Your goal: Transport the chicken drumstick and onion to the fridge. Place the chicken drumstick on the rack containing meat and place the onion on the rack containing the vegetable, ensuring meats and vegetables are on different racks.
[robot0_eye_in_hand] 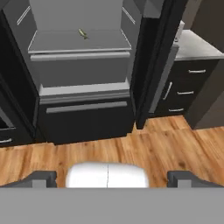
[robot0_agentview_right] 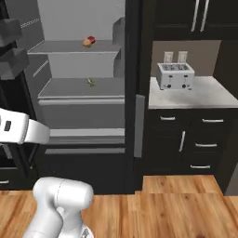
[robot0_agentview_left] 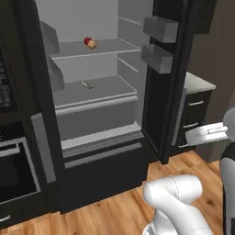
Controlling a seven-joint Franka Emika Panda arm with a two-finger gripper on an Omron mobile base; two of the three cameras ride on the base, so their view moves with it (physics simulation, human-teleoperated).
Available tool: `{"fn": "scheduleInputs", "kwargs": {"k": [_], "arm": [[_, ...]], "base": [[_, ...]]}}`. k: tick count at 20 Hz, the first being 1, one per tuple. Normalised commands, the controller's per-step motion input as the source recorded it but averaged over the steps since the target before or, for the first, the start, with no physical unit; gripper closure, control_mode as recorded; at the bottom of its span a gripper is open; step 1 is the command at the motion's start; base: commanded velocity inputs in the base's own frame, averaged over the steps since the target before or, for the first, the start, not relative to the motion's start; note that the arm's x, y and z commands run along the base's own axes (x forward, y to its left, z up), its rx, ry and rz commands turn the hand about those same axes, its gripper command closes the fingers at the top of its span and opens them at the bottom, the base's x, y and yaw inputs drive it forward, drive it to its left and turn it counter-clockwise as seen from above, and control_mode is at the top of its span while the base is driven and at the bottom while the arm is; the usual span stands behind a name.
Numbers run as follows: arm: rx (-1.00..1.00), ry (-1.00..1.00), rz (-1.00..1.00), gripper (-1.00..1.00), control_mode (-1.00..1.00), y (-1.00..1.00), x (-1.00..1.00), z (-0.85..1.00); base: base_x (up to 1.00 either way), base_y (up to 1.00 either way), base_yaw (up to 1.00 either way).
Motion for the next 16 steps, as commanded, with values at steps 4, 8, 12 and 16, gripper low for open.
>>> {"fn": "scheduleInputs", "kwargs": {"k": [4, 8, 12, 16], "arm": [[0.0, 0.0, 0.0, -1.0, 1.0, 0.0, 0.0, 0.0], [0.0, 0.0, 0.0, -1.0, 1.0, 0.0, 0.0, 0.0], [0.0, 0.0, 0.0, -1.0, 1.0, 0.0, 0.0, 0.0], [0.0, 0.0, 0.0, -1.0, 1.0, 0.0, 0.0, 0.0]], "base": [[-0.04, 0.0, -0.97], [0.0, 0.0, -1.0], [0.0, 0.0, -1.0], [0.0, -0.09, -1.0]]}}
